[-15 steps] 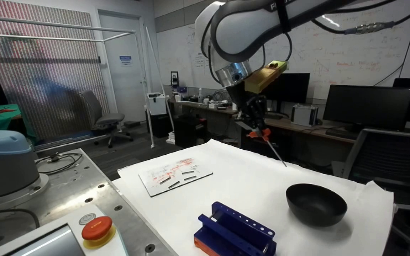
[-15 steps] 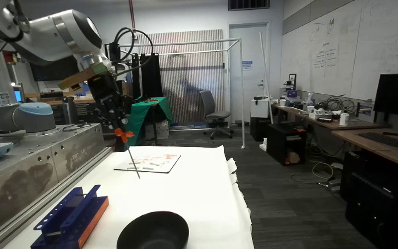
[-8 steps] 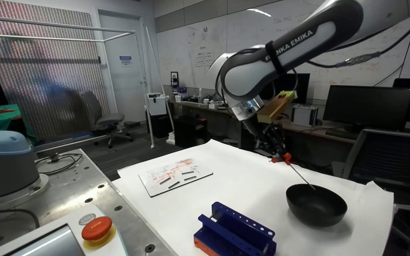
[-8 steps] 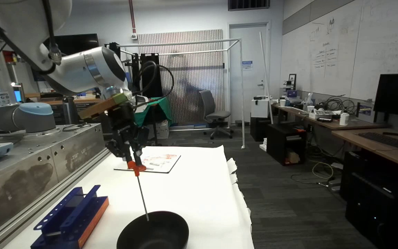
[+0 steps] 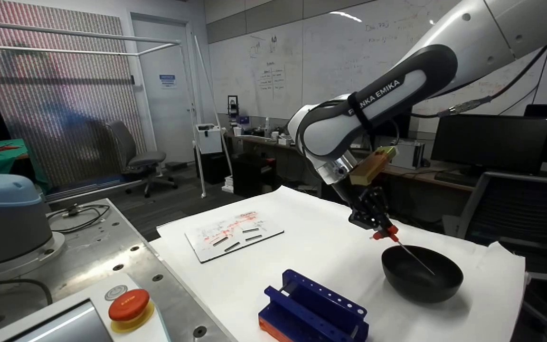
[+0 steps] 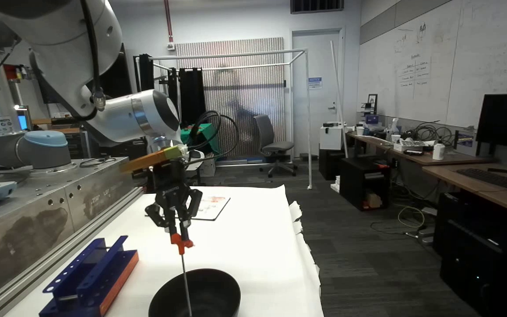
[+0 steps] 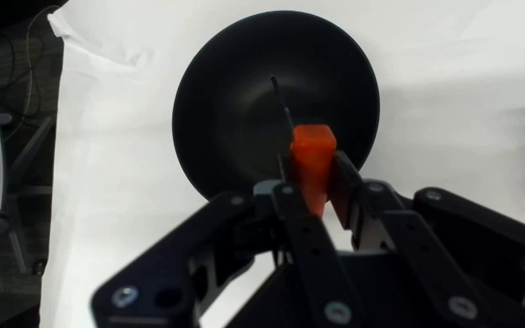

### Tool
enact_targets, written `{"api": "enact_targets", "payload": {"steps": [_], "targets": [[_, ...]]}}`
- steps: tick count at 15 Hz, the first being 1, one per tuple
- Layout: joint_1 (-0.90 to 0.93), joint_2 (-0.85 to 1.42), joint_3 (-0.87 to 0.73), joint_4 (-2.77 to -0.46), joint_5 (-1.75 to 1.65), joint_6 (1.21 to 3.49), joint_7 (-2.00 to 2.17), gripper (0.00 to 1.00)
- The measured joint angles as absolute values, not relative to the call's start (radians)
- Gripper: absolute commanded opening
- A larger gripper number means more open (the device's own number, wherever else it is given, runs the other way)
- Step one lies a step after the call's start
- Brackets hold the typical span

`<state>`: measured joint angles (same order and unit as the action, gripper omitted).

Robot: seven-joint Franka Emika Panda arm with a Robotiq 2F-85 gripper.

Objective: Put the orange object in the bowl

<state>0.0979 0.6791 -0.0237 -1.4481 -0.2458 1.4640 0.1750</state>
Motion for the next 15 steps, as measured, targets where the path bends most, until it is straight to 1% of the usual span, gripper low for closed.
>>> {"api": "enact_targets", "payload": {"steps": [1, 2, 3, 5, 6, 9, 12, 14, 15], "targets": [[0.090, 0.683, -0.024, -1.448, -0.244, 1.464, 0.161, 0.15], [0.083, 0.687, -0.024, -1.448, -0.242, 1.464, 0.144, 0.20], [0.078, 0.690, -0.023, -1.448, -0.240, 1.464, 0.129, 0.11], [0.072, 0.698, -0.023, -1.448, -0.238, 1.464, 0.103, 0.12], [0.070, 0.701, -0.023, -1.448, -0.237, 1.464, 0.094, 0.43], [0.060, 0.707, -0.022, -1.447, -0.216, 1.464, 0.055, 0.61], [0.038, 0.705, -0.020, -1.440, -0.185, 1.464, 0.006, 0.86], [0.019, 0.699, -0.018, -1.430, -0.163, 1.464, -0.031, 1.00], [0.008, 0.690, -0.016, -1.427, -0.149, 1.465, -0.055, 1.00]]}}
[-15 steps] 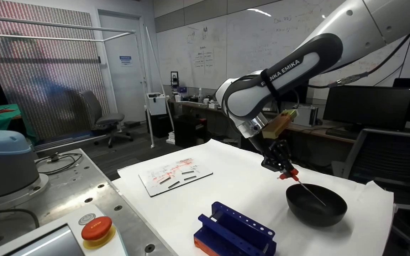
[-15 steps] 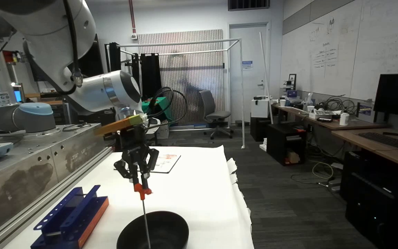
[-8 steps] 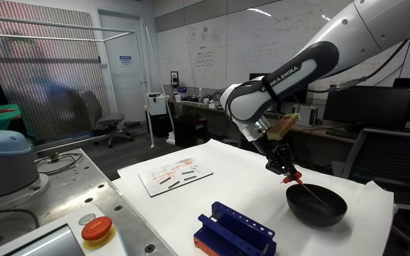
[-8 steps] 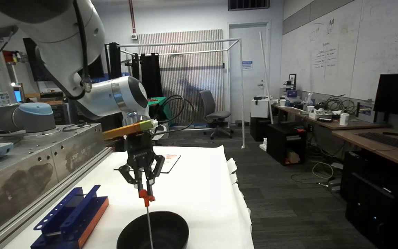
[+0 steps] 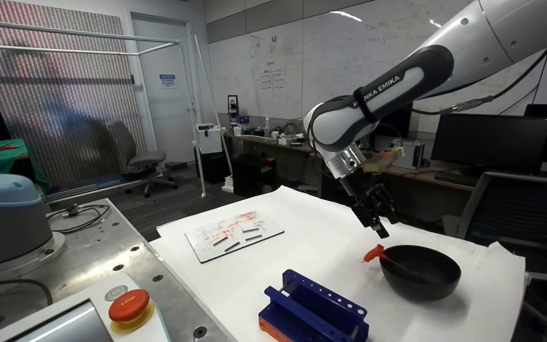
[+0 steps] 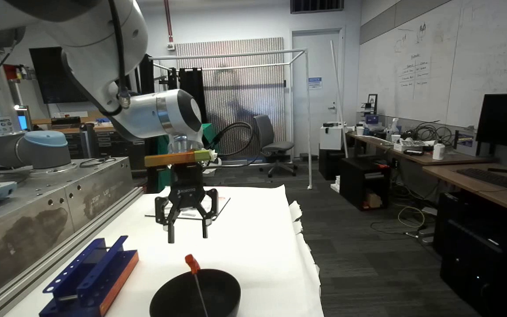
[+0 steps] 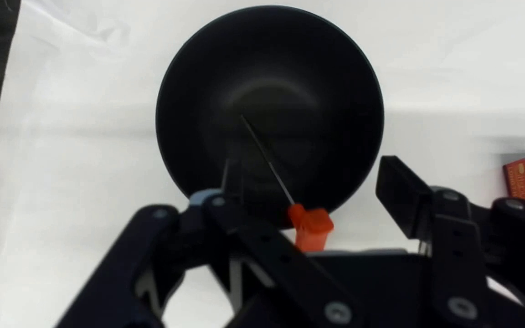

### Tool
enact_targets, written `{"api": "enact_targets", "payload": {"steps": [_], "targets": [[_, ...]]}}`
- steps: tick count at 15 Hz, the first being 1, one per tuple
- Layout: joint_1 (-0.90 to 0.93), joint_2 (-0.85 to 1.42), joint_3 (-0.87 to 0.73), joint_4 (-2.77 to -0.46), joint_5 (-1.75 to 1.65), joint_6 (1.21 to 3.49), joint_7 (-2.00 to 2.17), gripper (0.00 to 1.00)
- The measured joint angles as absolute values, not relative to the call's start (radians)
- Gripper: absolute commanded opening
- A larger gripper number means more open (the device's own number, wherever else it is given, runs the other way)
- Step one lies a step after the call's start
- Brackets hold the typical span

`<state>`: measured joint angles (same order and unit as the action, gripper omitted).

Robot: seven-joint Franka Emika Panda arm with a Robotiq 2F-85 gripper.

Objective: Put the orange object in the bowl

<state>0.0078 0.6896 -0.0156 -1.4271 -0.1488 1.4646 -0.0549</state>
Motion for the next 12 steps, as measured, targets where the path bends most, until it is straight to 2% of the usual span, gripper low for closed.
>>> {"api": "enact_targets", "payload": {"steps": [5, 12], "targets": [[-0.055, 0.558, -0.002, -1.452, -0.062, 1.518, -0.182, 1.00], [-0.083, 0.277, 0.000, -1.627, 0.023, 1.659, -0.282, 1.00]]}}
